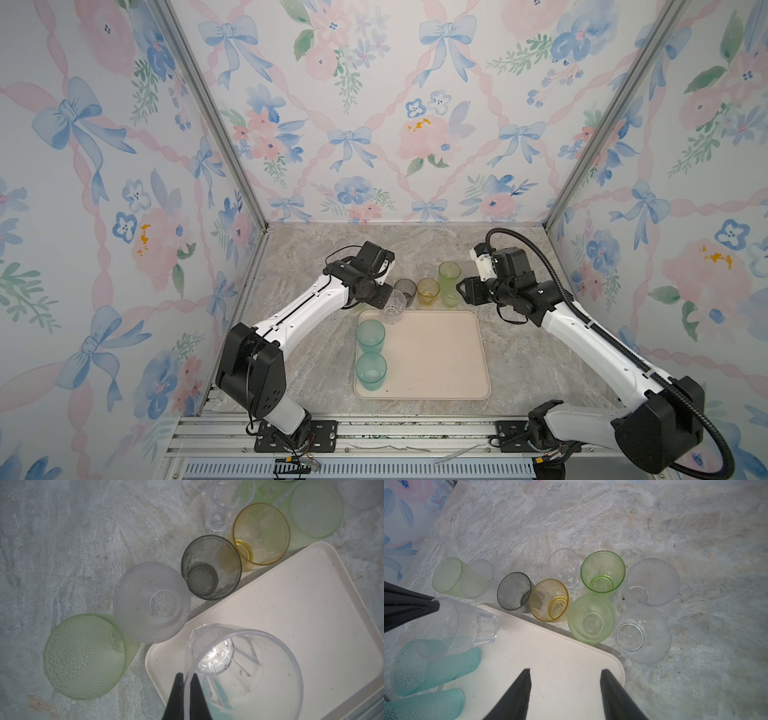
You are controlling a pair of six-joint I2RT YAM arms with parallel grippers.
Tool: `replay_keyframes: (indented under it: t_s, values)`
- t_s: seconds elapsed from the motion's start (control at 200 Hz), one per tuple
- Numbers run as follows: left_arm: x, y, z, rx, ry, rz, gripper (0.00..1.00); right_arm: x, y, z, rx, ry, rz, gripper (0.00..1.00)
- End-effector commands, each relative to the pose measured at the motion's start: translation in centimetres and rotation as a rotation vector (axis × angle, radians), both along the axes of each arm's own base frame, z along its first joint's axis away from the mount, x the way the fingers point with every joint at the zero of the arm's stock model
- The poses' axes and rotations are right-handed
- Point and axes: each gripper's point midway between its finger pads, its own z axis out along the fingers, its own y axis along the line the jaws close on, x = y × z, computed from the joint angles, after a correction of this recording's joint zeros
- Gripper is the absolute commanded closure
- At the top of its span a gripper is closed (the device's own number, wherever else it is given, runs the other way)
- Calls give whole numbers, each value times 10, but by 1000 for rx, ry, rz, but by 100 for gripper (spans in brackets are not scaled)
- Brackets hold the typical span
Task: Place the glasses into the tray
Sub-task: 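Carry the clear glass with the left gripper over the tray and lower it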
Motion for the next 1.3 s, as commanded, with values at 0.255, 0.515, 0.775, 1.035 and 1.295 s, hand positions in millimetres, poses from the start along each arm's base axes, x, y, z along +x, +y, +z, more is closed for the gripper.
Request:
replay_keyframes:
  t_s: [0.255, 0.515, 0.775, 1.035, 1.295]
  values:
    - [3, 12, -33, 18, 74, 25, 100, 1, -4, -2, 2, 11, -21, 43]
    - [4, 17, -46, 25, 100, 29, 100, 2, -3, -3, 2, 16, -23, 43]
    - [2, 25, -51, 41, 107, 42, 100, 4, -2, -4, 0, 21, -22, 43]
    - [-1, 32, -58, 60, 119, 53, 100, 5, 0, -4, 1, 25, -18, 43]
    - [-4, 37, -63, 68, 135, 63, 100, 6, 3, -5, -3, 30, -10, 43]
